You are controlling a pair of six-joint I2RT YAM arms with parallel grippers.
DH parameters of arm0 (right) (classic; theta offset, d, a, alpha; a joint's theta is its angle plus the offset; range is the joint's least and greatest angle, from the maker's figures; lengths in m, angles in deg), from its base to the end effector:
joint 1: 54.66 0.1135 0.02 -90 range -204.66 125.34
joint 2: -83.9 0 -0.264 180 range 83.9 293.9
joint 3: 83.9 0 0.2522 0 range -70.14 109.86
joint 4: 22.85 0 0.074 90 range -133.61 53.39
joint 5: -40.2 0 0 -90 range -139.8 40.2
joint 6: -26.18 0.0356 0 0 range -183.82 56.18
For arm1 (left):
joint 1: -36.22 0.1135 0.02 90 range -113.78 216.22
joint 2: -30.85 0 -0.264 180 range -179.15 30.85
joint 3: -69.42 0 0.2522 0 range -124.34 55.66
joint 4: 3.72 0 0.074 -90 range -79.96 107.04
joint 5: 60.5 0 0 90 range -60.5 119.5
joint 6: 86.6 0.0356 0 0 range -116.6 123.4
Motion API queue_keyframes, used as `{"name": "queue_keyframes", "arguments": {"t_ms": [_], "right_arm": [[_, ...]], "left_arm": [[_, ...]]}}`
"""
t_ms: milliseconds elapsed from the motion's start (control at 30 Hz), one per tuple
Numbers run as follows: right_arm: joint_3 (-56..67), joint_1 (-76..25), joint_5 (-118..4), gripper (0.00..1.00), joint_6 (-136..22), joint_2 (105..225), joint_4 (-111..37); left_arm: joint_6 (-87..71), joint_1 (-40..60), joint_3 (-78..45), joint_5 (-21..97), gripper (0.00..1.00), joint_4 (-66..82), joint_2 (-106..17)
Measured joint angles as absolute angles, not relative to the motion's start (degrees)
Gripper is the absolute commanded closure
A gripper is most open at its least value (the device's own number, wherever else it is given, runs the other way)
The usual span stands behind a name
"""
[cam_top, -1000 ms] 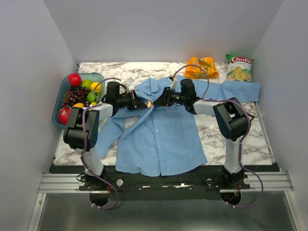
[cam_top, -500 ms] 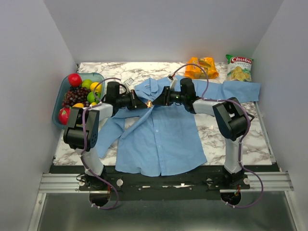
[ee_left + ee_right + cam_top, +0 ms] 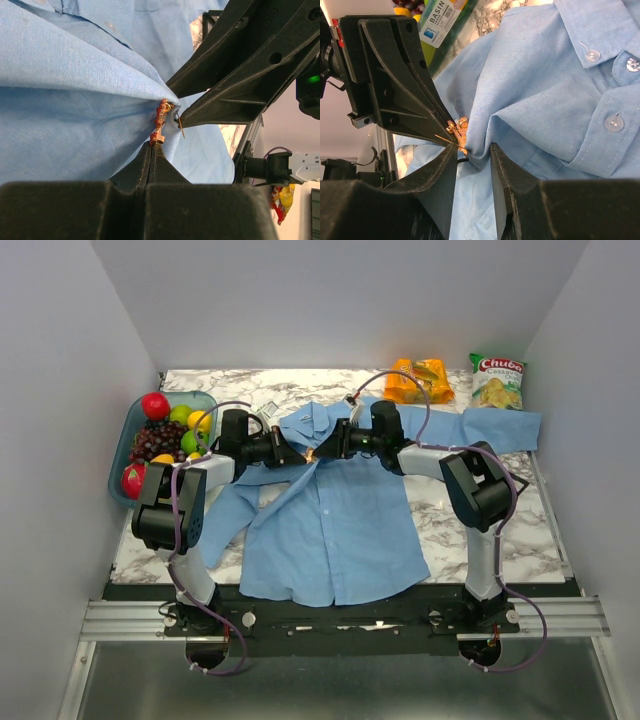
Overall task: Pin the brooch onto the clothing
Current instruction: Pin the brooch to the clothes.
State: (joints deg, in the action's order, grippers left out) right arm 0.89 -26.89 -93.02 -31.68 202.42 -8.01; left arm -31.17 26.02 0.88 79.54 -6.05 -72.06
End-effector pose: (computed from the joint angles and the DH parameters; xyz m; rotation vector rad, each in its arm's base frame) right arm 0.3871 0.2314 0.1731 -0.4870 2.0092 1.3926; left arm 0.3586 -0.0922 0.1771 0.0891 2.2102 -1.3760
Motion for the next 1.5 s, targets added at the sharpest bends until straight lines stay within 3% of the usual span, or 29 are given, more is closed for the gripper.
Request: {"name": "queue_keyframes", "arguments": {"t_ms": [1500], "right_arm": [[5.7, -25.3, -92.1, 0.61, -34.3, 204.5, -14.4]], "left_arm": [[-31.4, 26.0, 0.9, 79.5, 1.0, -6.1, -72.2]]}}
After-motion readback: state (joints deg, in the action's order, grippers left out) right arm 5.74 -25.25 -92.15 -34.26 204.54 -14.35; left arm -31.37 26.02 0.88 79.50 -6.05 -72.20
